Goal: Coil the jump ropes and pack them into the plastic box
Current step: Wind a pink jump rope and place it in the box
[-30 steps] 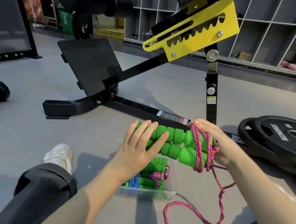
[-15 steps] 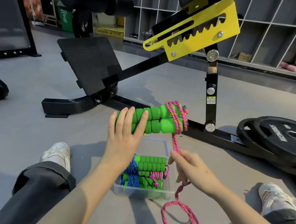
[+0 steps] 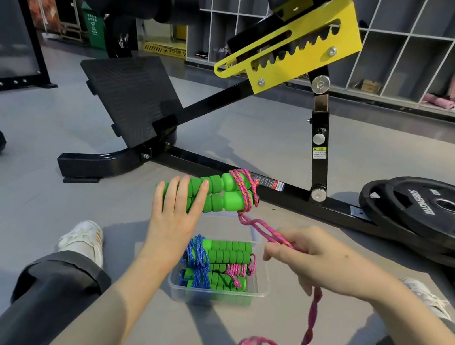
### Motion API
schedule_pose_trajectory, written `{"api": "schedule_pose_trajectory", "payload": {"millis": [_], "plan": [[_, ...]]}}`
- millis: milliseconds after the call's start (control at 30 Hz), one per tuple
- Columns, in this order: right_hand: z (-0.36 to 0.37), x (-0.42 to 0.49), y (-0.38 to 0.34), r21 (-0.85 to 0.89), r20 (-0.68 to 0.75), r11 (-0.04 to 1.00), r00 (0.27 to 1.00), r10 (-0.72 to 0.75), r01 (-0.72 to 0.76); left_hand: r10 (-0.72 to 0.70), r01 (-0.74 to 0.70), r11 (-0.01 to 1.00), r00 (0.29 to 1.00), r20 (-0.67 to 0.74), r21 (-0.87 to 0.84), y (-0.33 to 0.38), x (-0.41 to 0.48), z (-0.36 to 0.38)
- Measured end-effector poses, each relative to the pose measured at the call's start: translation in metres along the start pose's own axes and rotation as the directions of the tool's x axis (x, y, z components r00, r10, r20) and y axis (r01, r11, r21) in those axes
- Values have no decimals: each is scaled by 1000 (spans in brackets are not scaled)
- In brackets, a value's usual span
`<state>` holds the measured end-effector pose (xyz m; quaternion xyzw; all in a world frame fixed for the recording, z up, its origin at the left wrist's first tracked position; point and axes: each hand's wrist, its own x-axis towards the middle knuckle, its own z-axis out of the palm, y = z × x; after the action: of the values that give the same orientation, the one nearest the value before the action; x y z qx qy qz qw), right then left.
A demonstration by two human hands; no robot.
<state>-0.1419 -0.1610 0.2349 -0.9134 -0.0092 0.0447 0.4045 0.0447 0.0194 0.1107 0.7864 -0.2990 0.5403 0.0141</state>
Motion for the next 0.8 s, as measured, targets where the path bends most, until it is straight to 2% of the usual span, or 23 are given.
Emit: {"api": "schedule_pose_trajectory", "payload": {"millis": [200, 300, 433, 633, 733, 800], "plan": [[-25, -10, -16, 133, 51, 989, 996, -75, 68, -6, 6, 1000, 997, 73, 5, 2, -5, 5], [-34, -4, -17, 81, -61, 985, 987, -150, 154, 6, -5, 1000, 994, 107, -14, 2, -6, 3], [-41, 15, -14, 105, -228, 971, 955, -188, 216, 146, -138, 987, 984, 107, -76, 8, -6, 1], [-51, 33, -11, -19, -368, 971, 902, -227, 237, 286, -279, 944, 958, 13, -177, 17, -1, -7], [-56, 42, -5, -105, -426, 970, 871, -244, 221, 291, -291, 931, 956, -31, -219, 21, 1, -11], [-60, 47, 2, -71, -465, 978, 861, -205, 195, 283, -289, 925, 957, -61, -248, 23, 3, -13]]}}
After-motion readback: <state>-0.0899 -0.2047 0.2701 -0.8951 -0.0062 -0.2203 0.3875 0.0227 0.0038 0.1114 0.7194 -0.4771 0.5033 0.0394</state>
